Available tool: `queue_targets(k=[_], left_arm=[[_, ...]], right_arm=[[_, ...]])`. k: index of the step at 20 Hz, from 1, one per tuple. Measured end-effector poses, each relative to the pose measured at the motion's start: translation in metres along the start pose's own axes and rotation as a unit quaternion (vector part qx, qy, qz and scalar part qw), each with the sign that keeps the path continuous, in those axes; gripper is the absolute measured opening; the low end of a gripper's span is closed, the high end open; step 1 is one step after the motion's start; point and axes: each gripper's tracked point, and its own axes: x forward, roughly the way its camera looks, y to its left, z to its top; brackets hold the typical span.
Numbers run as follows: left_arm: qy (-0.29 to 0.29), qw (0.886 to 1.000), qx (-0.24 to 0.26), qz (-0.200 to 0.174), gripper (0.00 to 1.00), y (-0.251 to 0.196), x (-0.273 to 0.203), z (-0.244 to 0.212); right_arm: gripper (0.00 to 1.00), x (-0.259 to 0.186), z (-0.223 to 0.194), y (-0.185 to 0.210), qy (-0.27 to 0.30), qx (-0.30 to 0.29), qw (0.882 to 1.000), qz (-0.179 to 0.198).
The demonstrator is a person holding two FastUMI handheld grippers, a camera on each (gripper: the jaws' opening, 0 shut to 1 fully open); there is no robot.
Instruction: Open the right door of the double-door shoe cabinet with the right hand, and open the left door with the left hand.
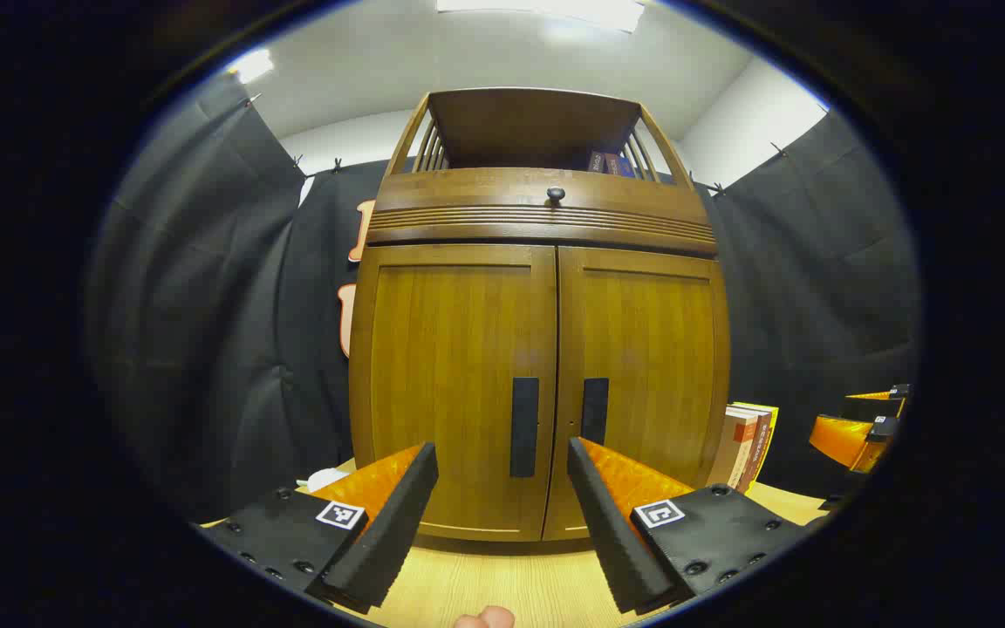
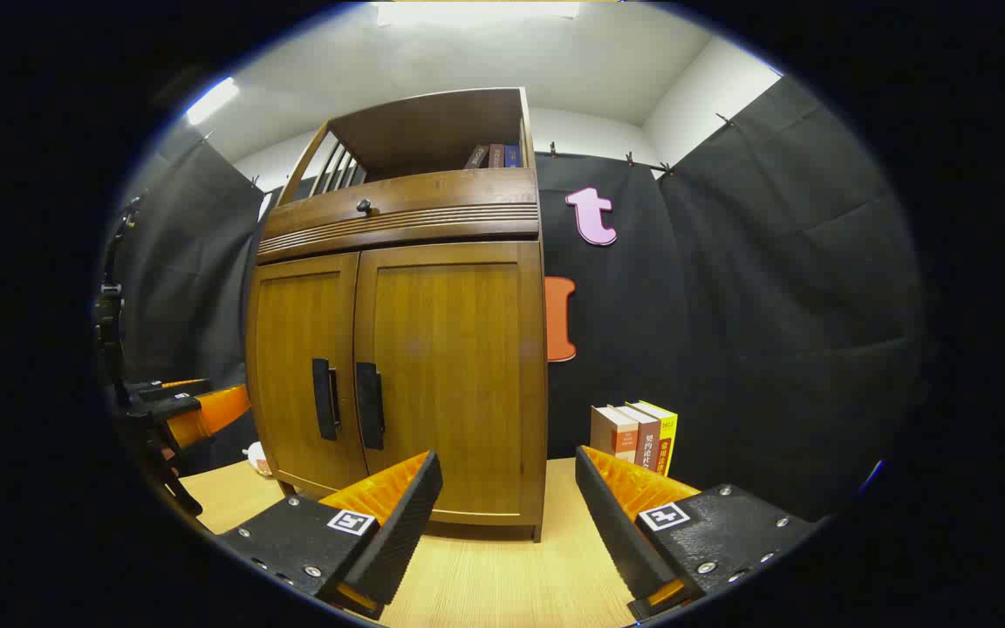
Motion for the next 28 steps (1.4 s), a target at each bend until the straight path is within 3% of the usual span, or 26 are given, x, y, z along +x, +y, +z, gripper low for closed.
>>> queue_targets(k=[1, 2, 9, 10, 12, 14, 15, 21, 25, 28], left_arm=[[0.0, 1.0, 0.0, 0.0, 0.94, 0.001, -0.001, -0.001], [-0.002, 1.0, 0.0, 0.003, 0.94, 0.001, -0.002, 0.001], [-0.018, 1.0, -0.003, 0.013, 0.94, 0.007, -0.007, 0.011], [-0.017, 1.0, -0.005, 0.012, 0.94, 0.007, -0.005, 0.011], [-0.018, 1.0, -0.011, 0.012, 0.94, 0.006, -0.007, 0.01], [-0.019, 1.0, -0.015, 0.011, 0.94, 0.005, -0.006, 0.012], [-0.019, 1.0, -0.013, 0.011, 0.94, 0.005, -0.007, 0.011], [-0.015, 1.0, -0.009, 0.014, 0.97, 0.009, -0.007, 0.008], [-0.015, 1.0, -0.011, 0.016, 0.94, 0.011, -0.008, 0.007], [-0.015, 1.0, -0.013, 0.016, 0.94, 0.009, -0.006, 0.009]], right_arm=[[0.98, -0.001, -0.001, -0.001, 0.001, -0.001, 1.0, -0.001], [0.94, -0.001, -0.001, -0.001, 0.001, -0.001, 1.0, -0.003], [0.98, -0.003, -0.001, 0.006, 0.0, 0.011, 1.0, 0.001], [0.91, -0.003, -0.001, 0.007, 0.002, 0.016, 1.0, 0.003], [0.98, -0.002, 0.001, 0.009, -0.001, 0.021, 1.0, 0.003], [0.94, -0.001, 0.001, 0.01, -0.001, 0.019, 1.0, 0.004], [0.98, -0.001, 0.001, 0.011, -0.001, 0.017, 1.0, 0.005], [0.98, -0.002, 0.001, 0.012, 0.0, 0.015, 1.0, 0.004], [0.9, -0.001, -0.003, 0.009, 0.012, 0.012, 1.0, 0.002], [0.97, 0.006, 0.002, 0.017, 0.018, 0.029, 0.999, 0.014]])
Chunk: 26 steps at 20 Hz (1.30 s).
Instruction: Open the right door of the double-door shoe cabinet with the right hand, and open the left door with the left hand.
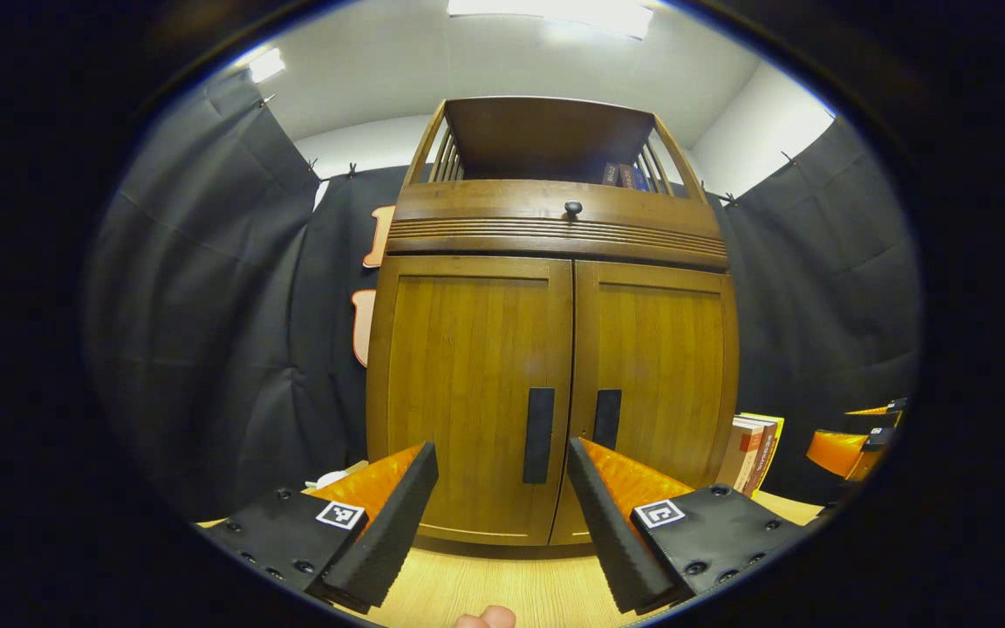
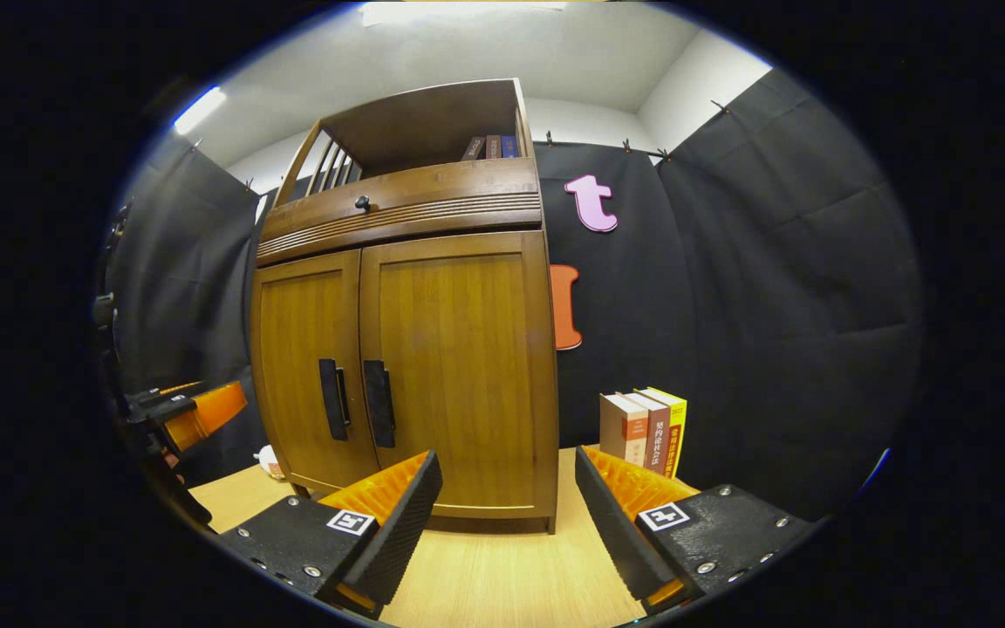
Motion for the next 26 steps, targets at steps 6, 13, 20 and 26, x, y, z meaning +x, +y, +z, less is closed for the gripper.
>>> queue_targets(k=[6, 13, 20, 26], left_arm=[[0.0, 1.0, 0.002, 0.0, 0.94, 0.003, -0.006, 0.001], [0.003, 1.0, 0.014, 0.006, 0.94, 0.006, -0.011, 0.004], [0.001, 1.0, 0.011, 0.006, 0.99, 0.007, -0.012, 0.006], [0.016, 0.999, 0.002, 0.03, 0.94, 0.015, -0.012, 0.002]], right_arm=[[0.94, 0.035, 0.024, 0.019, -0.024, -0.026, 0.999, 0.018], [0.98, 0.095, 0.03, 0.062, -0.033, -0.039, 0.996, 0.067], [0.94, 0.158, 0.018, 0.129, -0.029, -0.031, 0.991, 0.125], [0.97, 0.191, 0.002, 0.178, -0.021, -0.027, 0.988, 0.15]])
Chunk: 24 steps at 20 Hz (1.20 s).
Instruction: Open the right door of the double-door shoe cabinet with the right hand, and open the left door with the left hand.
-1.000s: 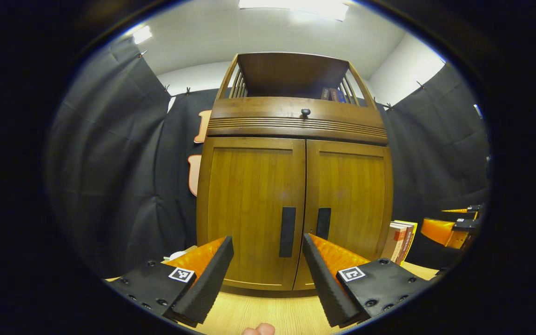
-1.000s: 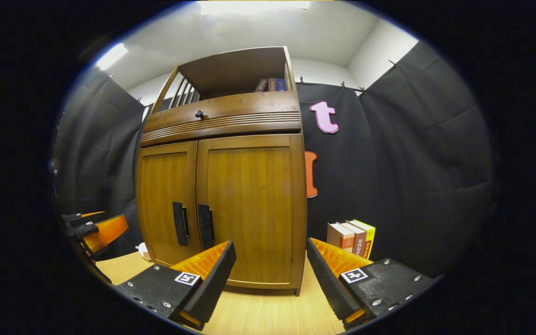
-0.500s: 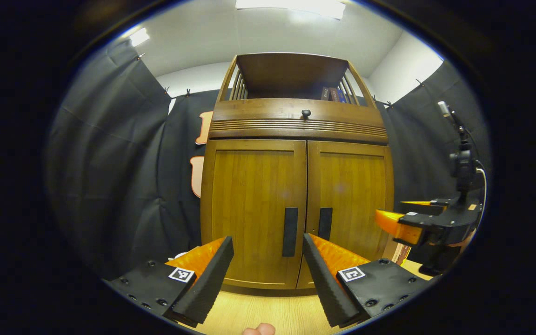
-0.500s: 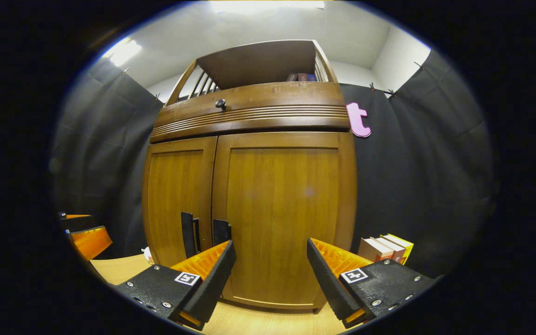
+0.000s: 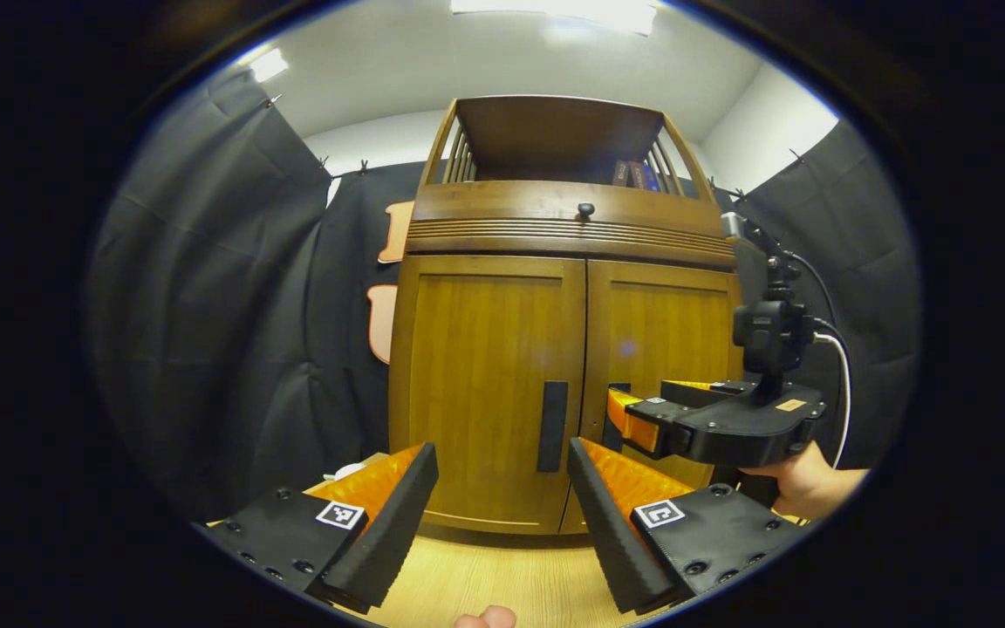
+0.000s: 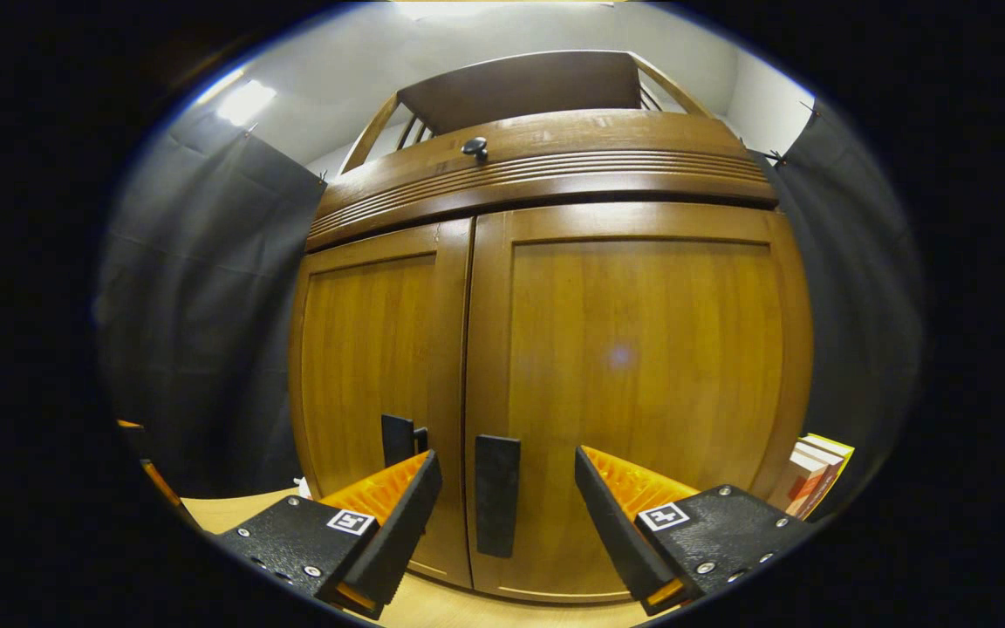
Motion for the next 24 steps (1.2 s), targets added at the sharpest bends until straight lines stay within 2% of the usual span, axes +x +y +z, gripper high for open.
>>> queue_targets(k=[2, 3, 4, 6, 7, 8, 10, 11, 13, 17, 18, 21, 22, 23, 24], left_arm=[[-0.001, 1.0, 0.001, 0.011, 0.96, 0.007, -0.004, 0.001], [-0.001, 1.0, 0.001, 0.017, 0.96, 0.014, -0.008, -0.001], [-0.001, 1.0, 0.002, 0.022, 0.96, 0.023, -0.01, -0.003], [0.0, 1.0, -0.001, 0.03, 0.94, 0.032, -0.014, -0.005], [0.0, 0.999, -0.002, 0.032, 0.94, 0.035, -0.014, -0.005], [-0.001, 0.999, 0.0, 0.036, 0.94, 0.038, -0.014, -0.005], [-0.002, 0.999, 0.003, 0.041, 0.94, 0.044, -0.01, -0.003], [-0.004, 0.999, 0.004, 0.044, 0.94, 0.046, -0.01, -0.003], [-0.004, 0.999, 0.001, 0.044, 0.99, 0.05, -0.007, -0.003], [0.003, 0.999, -0.003, 0.039, 0.94, 0.052, -0.005, -0.007], [0.002, 0.999, -0.004, 0.04, 0.94, 0.054, -0.006, -0.008], [0.002, 0.999, -0.001, 0.037, 0.94, 0.056, -0.008, -0.008], [0.001, 0.999, 0.003, 0.038, 0.97, 0.058, -0.009, -0.008], [0.001, 0.999, 0.005, 0.039, 0.94, 0.06, -0.008, -0.007], [0.002, 0.999, 0.006, 0.04, 0.97, 0.061, -0.009, -0.008]], right_arm=[[0.88, 0.01, -0.01, 0.002, 0.009, 0.002, 1.0, -0.001], [0.87, 0.017, -0.016, 0.001, 0.016, 0.003, 1.0, -0.005], [0.94, 0.023, -0.022, 0.0, 0.024, 0.005, 1.0, -0.009], [0.76, 0.032, -0.034, -0.001, 0.041, 0.019, 0.999, -0.01], [0.78, 0.036, -0.039, -0.001, 0.048, 0.028, 0.998, -0.009], [0.72, 0.037, -0.039, 0.002, 0.05, 0.035, 0.998, -0.008], [0.7, 0.04, -0.04, -0.001, 0.048, 0.032, 0.998, -0.019], [0.61, 0.039, -0.04, -0.004, 0.047, 0.026, 0.998, -0.024], [0.52, 0.041, -0.043, -0.003, 0.044, 0.016, 0.998, -0.03], [0.35, 0.04, -0.046, 0.0, 0.045, 0.041, 0.997, -0.037], [0.36, 0.042, -0.044, 0.0, 0.038, 0.04, 0.998, -0.037], [0.24, 0.041, -0.045, -0.001, 0.028, 0.016, 0.999, -0.038], [0.27, 0.041, -0.044, -0.002, 0.026, 0.015, 0.999, -0.036], [0.23, 0.04, -0.045, -0.002, 0.028, 0.023, 0.999, -0.035], [0.23, 0.039, -0.046, -0.002, 0.032, 0.03, 0.998, -0.034]])
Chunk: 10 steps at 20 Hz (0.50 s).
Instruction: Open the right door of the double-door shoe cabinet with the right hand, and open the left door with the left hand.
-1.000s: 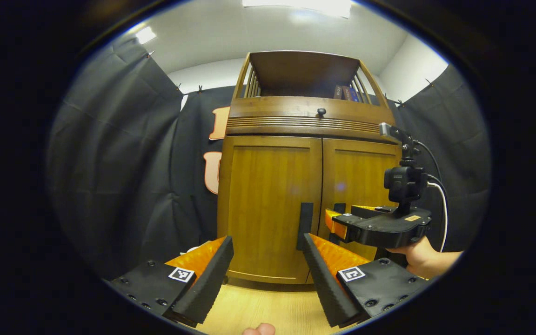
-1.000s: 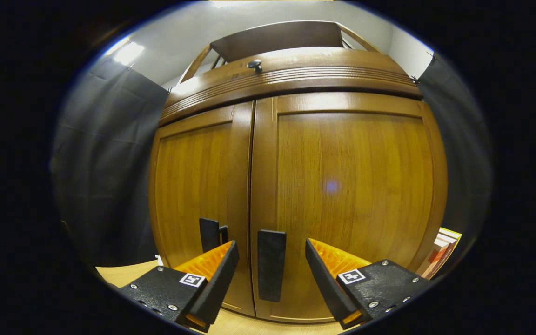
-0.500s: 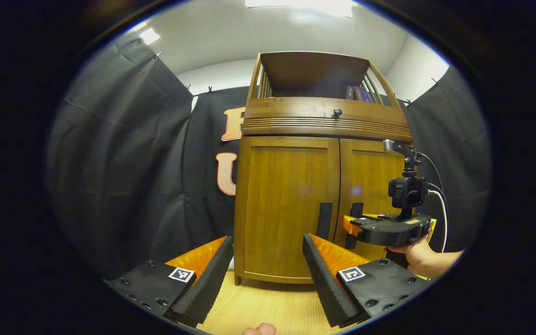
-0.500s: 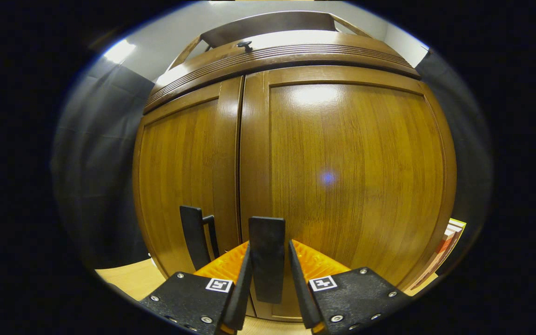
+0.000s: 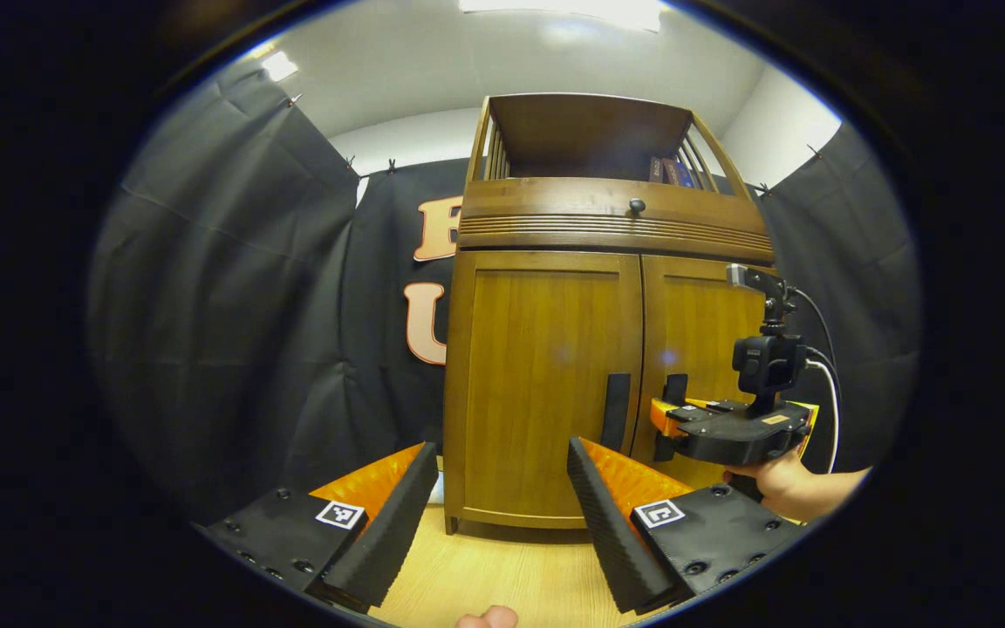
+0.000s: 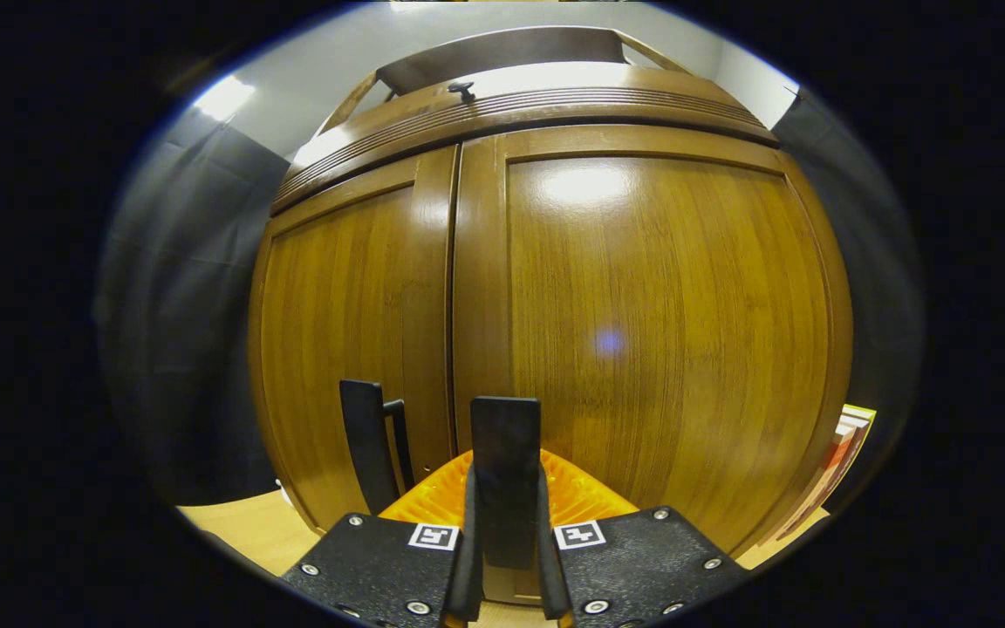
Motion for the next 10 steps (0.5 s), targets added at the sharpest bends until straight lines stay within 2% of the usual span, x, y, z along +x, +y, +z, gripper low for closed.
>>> queue_targets(k=[1, 4, 6, 10], left_arm=[[0.001, 1.0, -0.001, -0.001, 0.94, 0.0, 0.0, 0.0], [0.004, 1.0, -0.007, -0.001, 0.96, -0.001, -0.005, -0.003], [0.006, 1.0, -0.008, -0.004, 0.94, -0.005, -0.011, -0.005], [0.005, 1.0, -0.007, -0.011, 0.94, -0.01, -0.018, -0.004]], right_arm=[[0.23, -0.002, 0.0, 0.001, 0.002, 0.0, 1.0, 0.0], [0.29, -0.017, 0.001, 0.001, -0.004, -0.006, 1.0, 0.004], [0.23, -0.037, 0.001, 0.002, -0.003, 0.006, 1.0, 0.014], [0.26, -0.076, 0.002, -0.001, -0.005, 0.004, 1.0, 0.025]])
